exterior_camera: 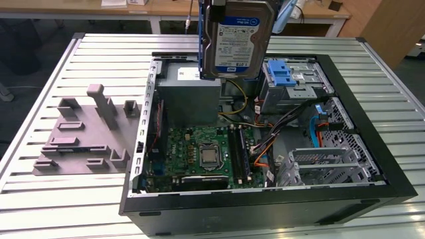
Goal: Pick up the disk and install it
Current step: 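Insert the disk into the insertion slot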
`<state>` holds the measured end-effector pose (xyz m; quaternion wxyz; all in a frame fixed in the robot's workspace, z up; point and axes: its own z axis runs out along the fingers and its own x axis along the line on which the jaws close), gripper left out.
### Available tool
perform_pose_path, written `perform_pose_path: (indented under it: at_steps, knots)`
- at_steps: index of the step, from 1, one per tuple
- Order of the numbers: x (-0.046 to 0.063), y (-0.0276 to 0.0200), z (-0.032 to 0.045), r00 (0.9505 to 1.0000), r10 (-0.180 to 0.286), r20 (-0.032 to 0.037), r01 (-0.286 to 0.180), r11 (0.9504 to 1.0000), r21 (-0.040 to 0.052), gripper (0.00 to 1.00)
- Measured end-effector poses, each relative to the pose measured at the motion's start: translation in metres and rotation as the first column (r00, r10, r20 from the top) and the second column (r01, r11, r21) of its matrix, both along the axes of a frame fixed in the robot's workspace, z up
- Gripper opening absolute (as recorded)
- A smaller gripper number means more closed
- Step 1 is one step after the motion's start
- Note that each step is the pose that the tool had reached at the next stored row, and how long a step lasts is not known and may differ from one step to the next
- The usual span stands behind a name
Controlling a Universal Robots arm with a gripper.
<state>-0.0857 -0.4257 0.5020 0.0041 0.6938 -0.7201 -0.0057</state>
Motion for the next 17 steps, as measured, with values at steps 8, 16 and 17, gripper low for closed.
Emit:
perform_pose_path:
  at_steps: [8, 16, 17]
  knots:
    - [0.0000, 0.0000, -0.0001, 1.0000, 0.000, 0.0005, 0.000, 1.0000, 0.0000, 0.36]
    - [-0.0016, -0.0003, -0.0002, 0.9996, 0.000, 0.0283, 0.000, 1.0000, 0.0001, 0.36]
    - [-0.0017, -0.0007, -0.0004, 0.9996, 0.000, 0.0286, 0.000, 1.0000, 0.0003, 0.36]
